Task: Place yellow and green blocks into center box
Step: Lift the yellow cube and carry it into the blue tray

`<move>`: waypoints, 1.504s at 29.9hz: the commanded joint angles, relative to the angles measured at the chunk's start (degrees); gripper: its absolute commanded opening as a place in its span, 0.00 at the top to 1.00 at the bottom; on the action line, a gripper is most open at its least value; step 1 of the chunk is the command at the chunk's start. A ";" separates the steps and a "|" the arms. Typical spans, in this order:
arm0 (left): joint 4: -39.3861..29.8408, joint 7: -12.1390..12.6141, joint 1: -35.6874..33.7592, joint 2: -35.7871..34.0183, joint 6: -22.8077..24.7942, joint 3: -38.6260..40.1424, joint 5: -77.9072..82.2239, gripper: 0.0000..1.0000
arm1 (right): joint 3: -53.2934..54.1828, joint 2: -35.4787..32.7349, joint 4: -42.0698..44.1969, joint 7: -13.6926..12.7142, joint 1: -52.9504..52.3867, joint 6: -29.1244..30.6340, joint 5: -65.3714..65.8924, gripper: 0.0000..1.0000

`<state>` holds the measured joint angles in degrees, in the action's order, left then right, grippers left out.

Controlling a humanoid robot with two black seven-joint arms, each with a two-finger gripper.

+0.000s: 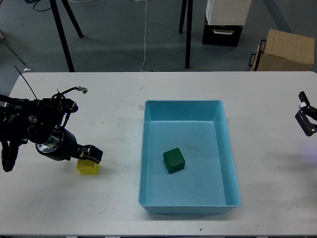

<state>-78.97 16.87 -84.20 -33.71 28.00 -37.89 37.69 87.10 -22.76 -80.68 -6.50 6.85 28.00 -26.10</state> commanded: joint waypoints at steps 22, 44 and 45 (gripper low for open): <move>3.21 2.73 3.17 2.95 -1.10 0.01 1.06 0.96 | 0.18 -0.09 -0.01 0.00 0.36 0.00 0.00 0.00; 5.58 0.80 -18.63 25.70 0.00 7.22 -2.98 0.91 | 0.00 -0.09 0.35 0.00 0.10 0.00 0.35 0.00; 5.93 0.54 -18.02 27.71 0.00 7.13 -2.98 0.86 | 0.00 -0.09 0.35 0.00 0.01 0.00 0.35 0.00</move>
<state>-74.35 18.20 -103.11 -11.92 28.02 -30.66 34.83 87.14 -22.92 -80.47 -6.50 7.09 28.00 -25.93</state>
